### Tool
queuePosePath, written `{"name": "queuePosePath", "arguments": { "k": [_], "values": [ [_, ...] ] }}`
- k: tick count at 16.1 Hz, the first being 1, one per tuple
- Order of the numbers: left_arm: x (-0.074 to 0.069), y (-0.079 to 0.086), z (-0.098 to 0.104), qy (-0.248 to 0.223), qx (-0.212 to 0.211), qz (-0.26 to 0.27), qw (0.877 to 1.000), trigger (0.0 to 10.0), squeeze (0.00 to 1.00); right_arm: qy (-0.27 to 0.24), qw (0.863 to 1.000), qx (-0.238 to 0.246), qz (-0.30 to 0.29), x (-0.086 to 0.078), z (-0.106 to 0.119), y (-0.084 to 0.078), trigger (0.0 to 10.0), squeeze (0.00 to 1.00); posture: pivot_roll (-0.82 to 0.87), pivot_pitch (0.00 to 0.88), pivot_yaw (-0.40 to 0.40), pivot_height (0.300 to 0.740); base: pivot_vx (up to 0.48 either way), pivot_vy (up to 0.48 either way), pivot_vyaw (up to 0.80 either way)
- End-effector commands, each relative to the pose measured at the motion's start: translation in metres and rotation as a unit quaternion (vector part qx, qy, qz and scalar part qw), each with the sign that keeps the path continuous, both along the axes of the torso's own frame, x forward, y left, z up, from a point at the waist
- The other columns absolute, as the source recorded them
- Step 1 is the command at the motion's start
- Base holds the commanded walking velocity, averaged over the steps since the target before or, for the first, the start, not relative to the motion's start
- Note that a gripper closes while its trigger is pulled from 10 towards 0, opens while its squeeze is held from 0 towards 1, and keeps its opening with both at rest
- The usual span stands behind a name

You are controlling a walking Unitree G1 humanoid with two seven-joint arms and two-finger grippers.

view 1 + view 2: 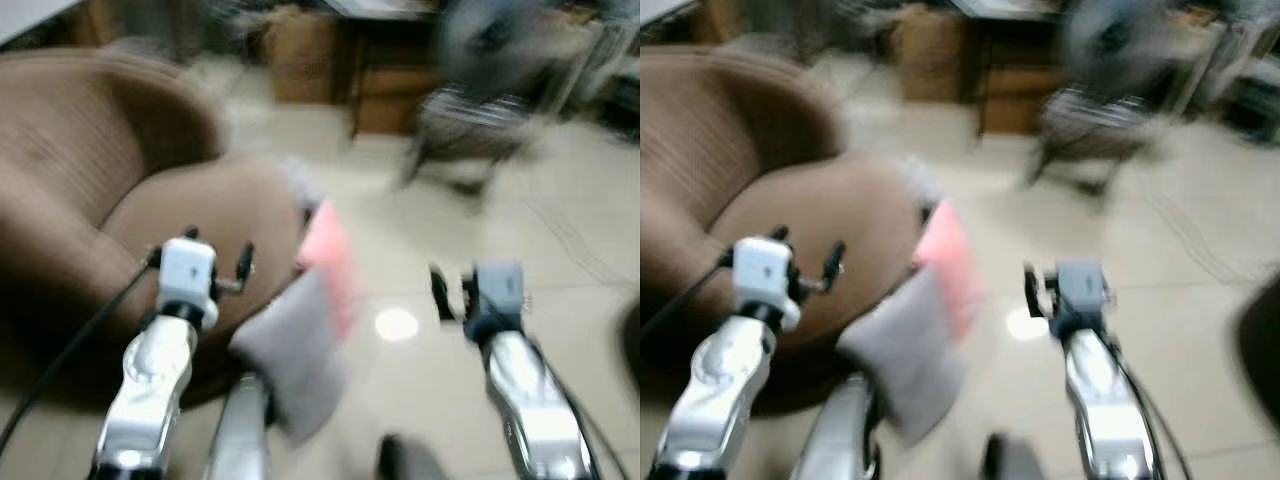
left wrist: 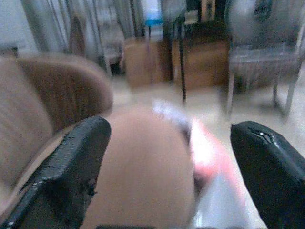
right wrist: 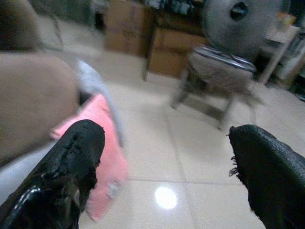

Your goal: Move the pillow to the sofa from floor

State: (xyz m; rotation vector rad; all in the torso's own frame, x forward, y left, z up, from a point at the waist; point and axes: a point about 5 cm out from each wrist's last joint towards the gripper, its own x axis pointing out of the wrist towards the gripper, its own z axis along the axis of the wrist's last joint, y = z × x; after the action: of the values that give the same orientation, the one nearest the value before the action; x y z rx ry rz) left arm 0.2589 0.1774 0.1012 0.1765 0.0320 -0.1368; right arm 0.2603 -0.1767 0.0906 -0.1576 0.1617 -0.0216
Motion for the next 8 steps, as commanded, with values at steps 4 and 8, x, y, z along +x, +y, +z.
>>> {"name": "queuePosePath", "arguments": {
  "k": [4, 8],
  "values": [
    [0.0052, -0.0025, 0.0051, -0.007, 0.008, -0.014, 1.000, 10.0, 0.00, 0.001, 1.000, 0.000, -0.007, -0.0056, -0.0021, -0.0001, 10.0, 0.00, 0.01, 0.000, -0.003, 0.603, 0.000, 0.000, 0.00],
    [0.0057, -0.0032, 0.0056, -0.009, 0.007, -0.021, 1.000, 10.0, 0.00, 0.002, 1.000, -0.004, -0.009, -0.0067, -0.0032, 0.0011, 10.0, 0.00, 0.01, 0.000, -0.003, 0.603, 0.295, 0.000, 0.00]
  ]
}}
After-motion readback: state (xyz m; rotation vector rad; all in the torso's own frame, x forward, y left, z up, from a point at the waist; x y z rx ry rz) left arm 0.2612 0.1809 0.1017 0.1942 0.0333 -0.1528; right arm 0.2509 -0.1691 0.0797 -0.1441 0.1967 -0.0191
